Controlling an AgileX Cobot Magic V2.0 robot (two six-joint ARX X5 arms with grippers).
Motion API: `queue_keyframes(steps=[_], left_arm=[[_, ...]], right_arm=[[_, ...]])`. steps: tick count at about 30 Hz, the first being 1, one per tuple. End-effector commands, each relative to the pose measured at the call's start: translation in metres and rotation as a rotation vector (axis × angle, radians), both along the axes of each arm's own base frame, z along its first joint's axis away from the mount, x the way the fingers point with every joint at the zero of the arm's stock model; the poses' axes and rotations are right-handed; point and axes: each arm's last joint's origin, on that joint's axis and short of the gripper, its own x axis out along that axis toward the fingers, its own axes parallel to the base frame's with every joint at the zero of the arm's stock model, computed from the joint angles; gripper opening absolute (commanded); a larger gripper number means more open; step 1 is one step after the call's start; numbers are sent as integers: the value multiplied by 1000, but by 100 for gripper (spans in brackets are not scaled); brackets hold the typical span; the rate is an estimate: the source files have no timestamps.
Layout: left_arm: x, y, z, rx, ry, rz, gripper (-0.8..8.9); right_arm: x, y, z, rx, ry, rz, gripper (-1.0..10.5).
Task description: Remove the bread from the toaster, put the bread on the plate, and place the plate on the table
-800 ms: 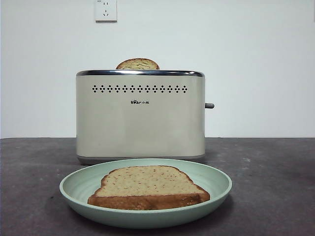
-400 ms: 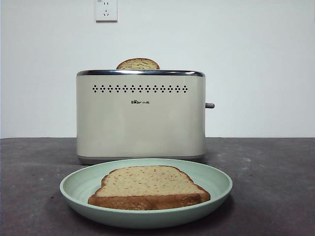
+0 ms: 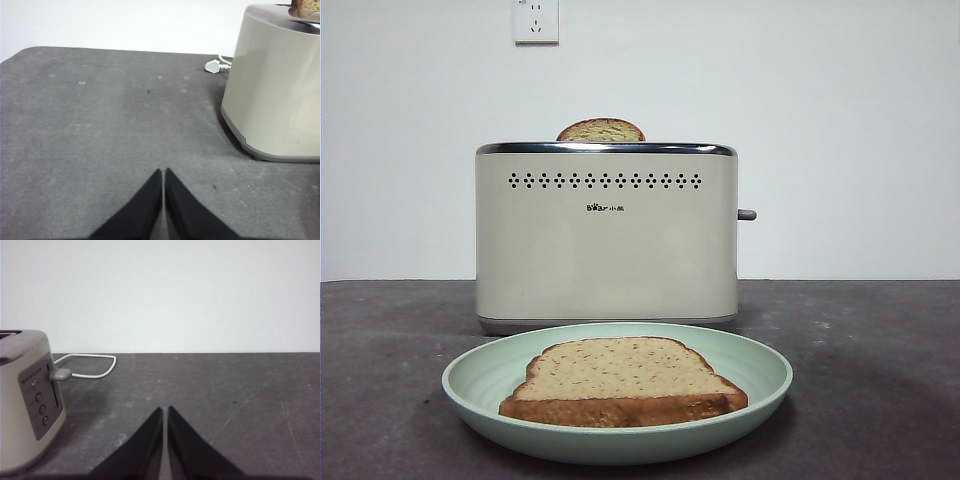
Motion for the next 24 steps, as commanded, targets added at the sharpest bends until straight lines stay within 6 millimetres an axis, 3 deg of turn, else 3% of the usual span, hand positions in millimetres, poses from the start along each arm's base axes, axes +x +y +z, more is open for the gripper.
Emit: queue_keyframes(steps=[1, 9, 19, 24], left_arm=[[1, 0, -8, -6, 28, 1, 8], [1, 0, -8, -6, 28, 1, 8], [1, 0, -8, -6, 29, 1, 8], [1, 0, -8, -6, 29, 1, 8]], right_arm=[[-1, 0, -9, -11, -18, -10, 4], [-1, -1, -37, -5, 7, -30, 4], [-3, -1, -57, 4, 213, -27, 4], [-3, -1, -53, 1, 178, -29, 4]])
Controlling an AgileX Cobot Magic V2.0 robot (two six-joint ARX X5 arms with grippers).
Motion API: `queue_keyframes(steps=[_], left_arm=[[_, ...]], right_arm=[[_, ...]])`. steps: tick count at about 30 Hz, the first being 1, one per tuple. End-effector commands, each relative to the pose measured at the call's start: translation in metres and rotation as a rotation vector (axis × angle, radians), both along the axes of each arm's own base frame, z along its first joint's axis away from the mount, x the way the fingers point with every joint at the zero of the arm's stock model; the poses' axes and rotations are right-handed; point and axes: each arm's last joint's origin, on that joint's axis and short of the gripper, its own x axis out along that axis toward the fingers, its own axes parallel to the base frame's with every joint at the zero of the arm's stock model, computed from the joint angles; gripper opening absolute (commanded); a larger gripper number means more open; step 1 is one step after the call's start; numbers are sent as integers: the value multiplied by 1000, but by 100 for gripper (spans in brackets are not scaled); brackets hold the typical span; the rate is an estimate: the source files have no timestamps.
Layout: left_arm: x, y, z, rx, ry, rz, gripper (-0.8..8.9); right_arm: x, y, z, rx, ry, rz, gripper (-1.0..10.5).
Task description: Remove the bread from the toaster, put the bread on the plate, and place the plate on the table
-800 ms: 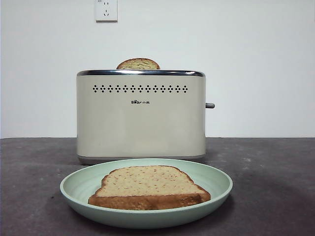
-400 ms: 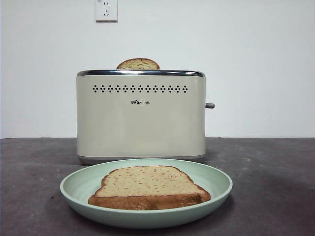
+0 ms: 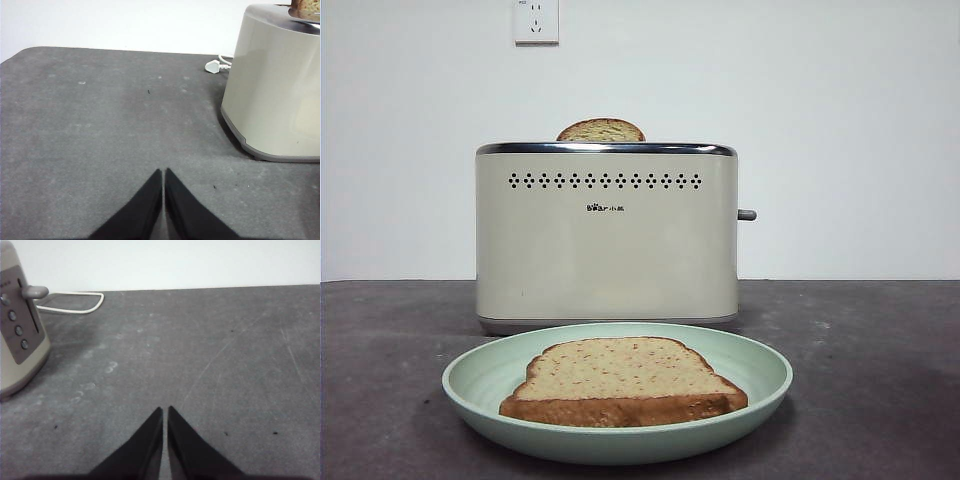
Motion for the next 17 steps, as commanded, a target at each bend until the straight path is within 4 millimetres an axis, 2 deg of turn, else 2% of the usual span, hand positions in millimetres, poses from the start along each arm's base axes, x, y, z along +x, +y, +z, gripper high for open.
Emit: queue_keyframes(steps=[1, 17], left_arm=[[1, 0, -8, -6, 29, 1, 8], [1, 0, -8, -6, 29, 1, 8]], right_arm=[[0, 0, 0, -6, -15, -2, 4], [1, 0, 5, -7, -59, -2, 4]])
